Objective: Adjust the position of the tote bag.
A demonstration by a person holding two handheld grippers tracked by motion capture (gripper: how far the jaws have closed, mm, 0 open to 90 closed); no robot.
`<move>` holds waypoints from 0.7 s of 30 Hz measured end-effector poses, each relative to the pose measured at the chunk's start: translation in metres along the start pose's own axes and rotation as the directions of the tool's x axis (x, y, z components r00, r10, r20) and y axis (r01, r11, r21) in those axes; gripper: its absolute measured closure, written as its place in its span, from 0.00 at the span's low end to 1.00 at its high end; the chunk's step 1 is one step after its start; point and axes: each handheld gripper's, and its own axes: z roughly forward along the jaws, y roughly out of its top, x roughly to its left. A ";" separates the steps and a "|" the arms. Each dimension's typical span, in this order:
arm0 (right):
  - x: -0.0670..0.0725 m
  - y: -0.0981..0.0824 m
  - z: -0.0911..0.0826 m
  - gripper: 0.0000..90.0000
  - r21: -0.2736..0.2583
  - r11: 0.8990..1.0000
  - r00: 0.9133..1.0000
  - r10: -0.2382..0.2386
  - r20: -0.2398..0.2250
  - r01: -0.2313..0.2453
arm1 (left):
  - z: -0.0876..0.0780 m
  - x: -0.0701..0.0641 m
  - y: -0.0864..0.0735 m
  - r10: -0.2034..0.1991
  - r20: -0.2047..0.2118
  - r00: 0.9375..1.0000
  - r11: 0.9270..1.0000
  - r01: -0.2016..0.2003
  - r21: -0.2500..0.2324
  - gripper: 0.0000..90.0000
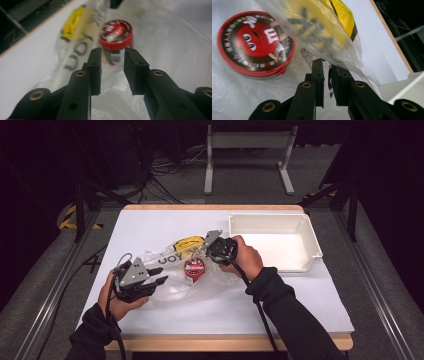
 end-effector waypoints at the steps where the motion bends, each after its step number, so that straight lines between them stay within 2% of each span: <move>1: 0.001 0.000 -0.001 0.87 -0.007 1.000 1.000 -0.003 -0.002 0.003 | 0.006 0.001 -0.002 0.008 0.011 1.000 0.999 -0.008 0.033 0.76; 4: 0.003 0.000 -0.006 0.83 0.003 0.999 0.999 -0.033 -0.037 0.033 | 0.022 0.006 -0.010 -0.018 0.042 0.999 0.996 0.014 0.091 0.76; 5: 0.003 -0.001 -0.009 0.86 0.001 0.998 0.995 -0.063 -0.078 0.063 | 0.026 0.009 -0.013 -0.013 0.058 0.998 0.994 0.007 0.106 0.77; 7: 0.005 0.000 -0.010 0.90 0.005 0.998 0.994 -0.068 -0.084 0.068 | 0.033 0.015 -0.018 -0.026 0.086 0.996 0.993 0.016 0.114 0.79; 8: 0.006 0.000 -0.010 0.93 0.007 0.996 0.991 -0.084 -0.104 0.085 | 0.035 0.018 -0.021 -0.037 0.106 0.994 0.993 0.024 0.115 0.81; 9: 0.008 0.000 -0.010 0.94 0.016 0.995 0.988 -0.098 -0.123 0.101 | 0.036 0.022 -0.023 -0.052 0.100 0.994 0.993 0.041 0.110 0.82; 10: 0.010 0.001 -0.008 0.94 0.036 0.993 0.985 -0.109 -0.136 0.115 | 0.035 0.027 -0.026 -0.085 0.098 0.992 0.993 0.076 0.094 0.82; 11: 0.012 0.001 -0.005 0.94 0.050 0.988 0.980 -0.138 -0.146 0.147 | 0.034 0.031 -0.027 -0.103 0.099 0.990 0.992 0.095 0.085 0.82; 12: 0.014 0.001 -0.003 0.94 0.058 0.987 0.978 -0.141 -0.155 0.151 | 0.033 0.034 -0.029 -0.119 0.080 0.990 0.990 0.113 0.082 0.82; 14: 0.015 -0.002 0.005 0.86 0.096 0.983 0.977 -0.137 -0.162 0.154 | 0.032 0.040 -0.031 -0.120 0.032 0.992 0.986 0.116 0.120 0.84; 15: 0.015 -0.002 0.005 0.86 0.096 0.983 0.977 -0.137 -0.162 0.154 | 0.032 0.040 -0.031 -0.120 0.032 0.992 0.986 0.116 0.120 0.84; 17: 0.014 -0.003 0.011 0.80 0.121 0.982 0.979 -0.122 -0.163 0.142 | 0.036 0.041 -0.034 -0.123 -0.001 0.992 0.979 0.122 0.162 0.84; 18: 0.014 -0.005 0.015 0.74 0.158 0.978 0.979 -0.105 -0.176 0.134 | 0.042 0.040 -0.036 -0.123 -0.001 0.992 0.971 0.120 0.207 0.86; 19: 0.014 -0.005 0.017 0.71 0.170 0.976 0.978 -0.105 -0.182 0.137 | 0.042 0.040 -0.036 -0.123 -0.001 0.992 0.971 0.120 0.207 0.86; 21: 0.015 -0.006 0.020 0.68 0.207 0.968 0.976 -0.102 -0.192 0.142 | 0.049 0.037 -0.037 -0.104 -0.026 0.994 0.963 0.107 0.246 0.86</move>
